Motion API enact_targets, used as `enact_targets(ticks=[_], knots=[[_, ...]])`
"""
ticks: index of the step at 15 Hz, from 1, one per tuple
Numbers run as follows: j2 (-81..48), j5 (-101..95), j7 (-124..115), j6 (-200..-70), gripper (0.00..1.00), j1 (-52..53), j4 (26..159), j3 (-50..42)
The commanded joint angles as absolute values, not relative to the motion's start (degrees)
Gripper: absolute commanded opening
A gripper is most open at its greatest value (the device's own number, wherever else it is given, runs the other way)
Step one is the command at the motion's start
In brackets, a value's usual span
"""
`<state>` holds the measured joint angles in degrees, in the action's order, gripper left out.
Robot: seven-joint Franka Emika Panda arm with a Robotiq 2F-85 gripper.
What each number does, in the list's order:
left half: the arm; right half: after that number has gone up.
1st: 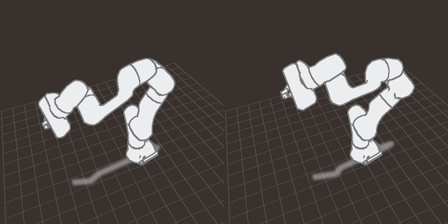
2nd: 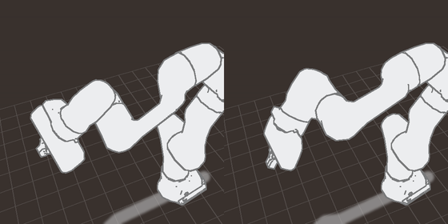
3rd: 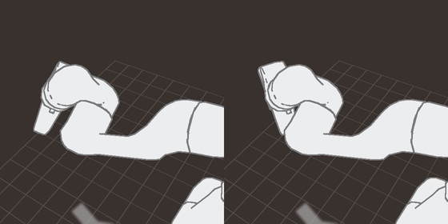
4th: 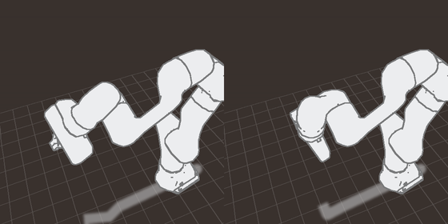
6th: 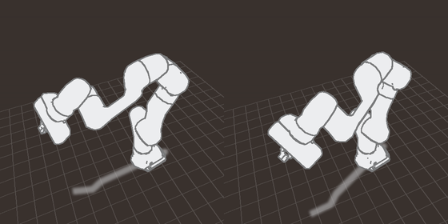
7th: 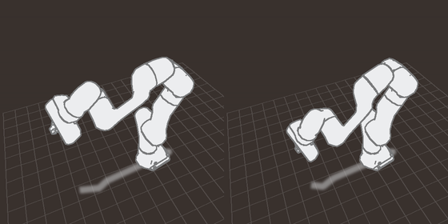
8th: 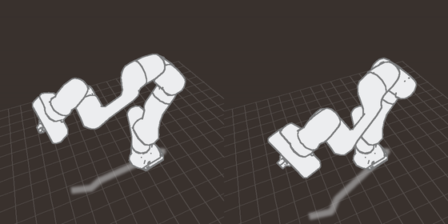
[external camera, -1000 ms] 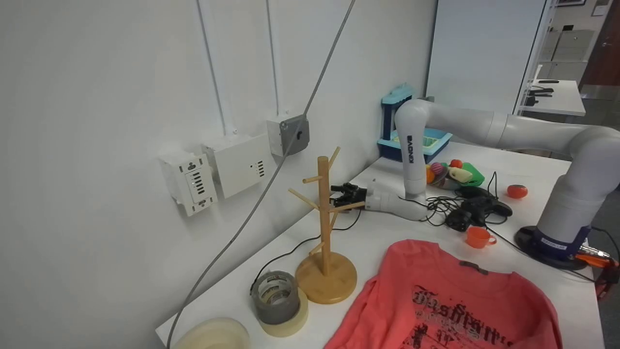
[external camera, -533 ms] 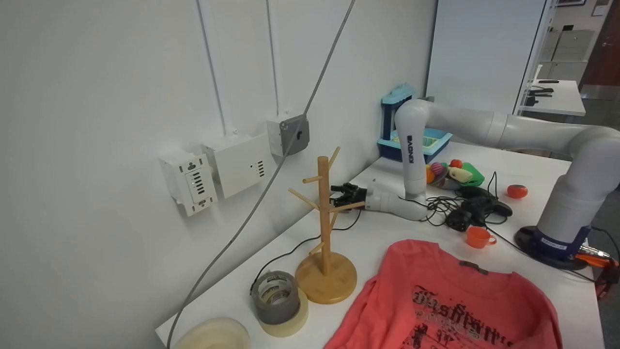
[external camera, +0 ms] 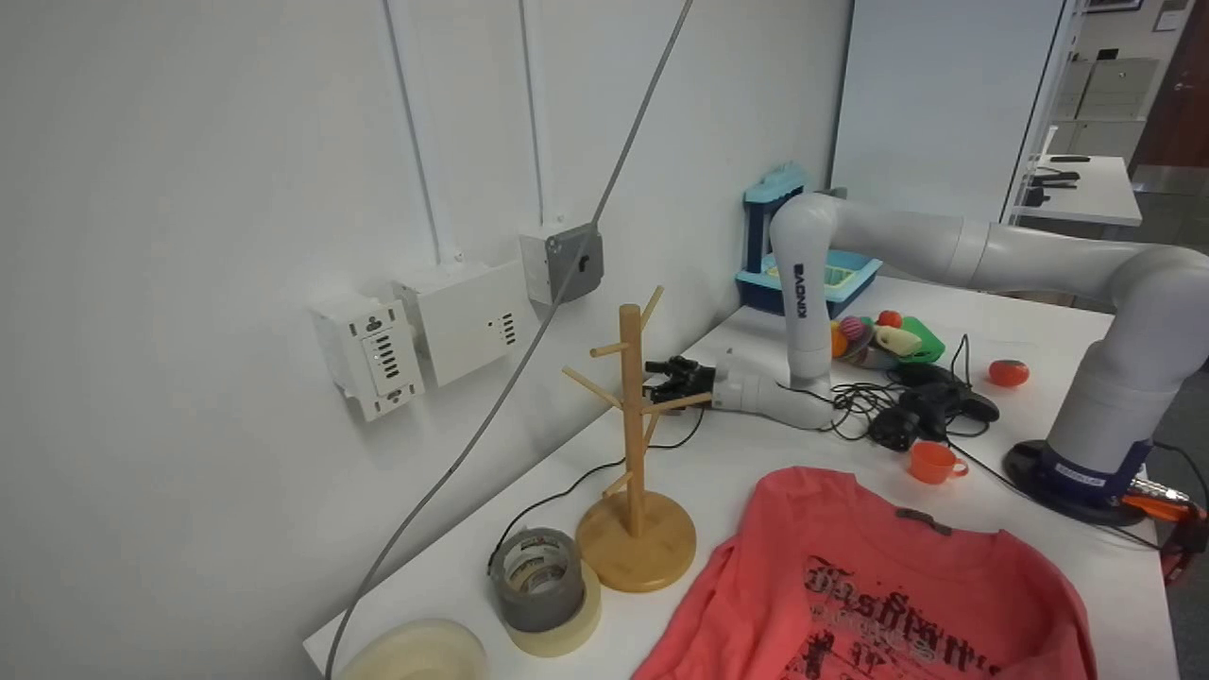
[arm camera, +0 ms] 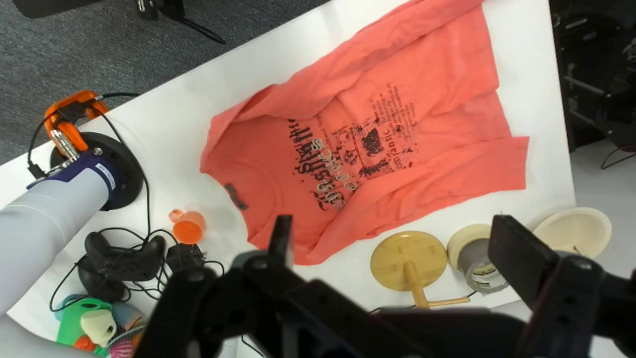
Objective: Fold the pink object from the left end
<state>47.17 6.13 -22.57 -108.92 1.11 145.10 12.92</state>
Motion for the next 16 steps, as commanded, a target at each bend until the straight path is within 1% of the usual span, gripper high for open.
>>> enact_targets(ticks=[1, 12, 13, 16], knots=[[47.1, 6.03, -22.62, -108.76, 1.0, 1.19, 144.97, 12.83], [47.05, 6.55, -23.09, -108.44, 1.0, 1.23, 144.95, 12.78], [39.08, 5.87, -24.45, -105.35, 1.0, -0.58, 133.78, 13.16], [34.05, 4.99, -28.27, -105.72, 1.0, -2.32, 127.06, 14.23]])
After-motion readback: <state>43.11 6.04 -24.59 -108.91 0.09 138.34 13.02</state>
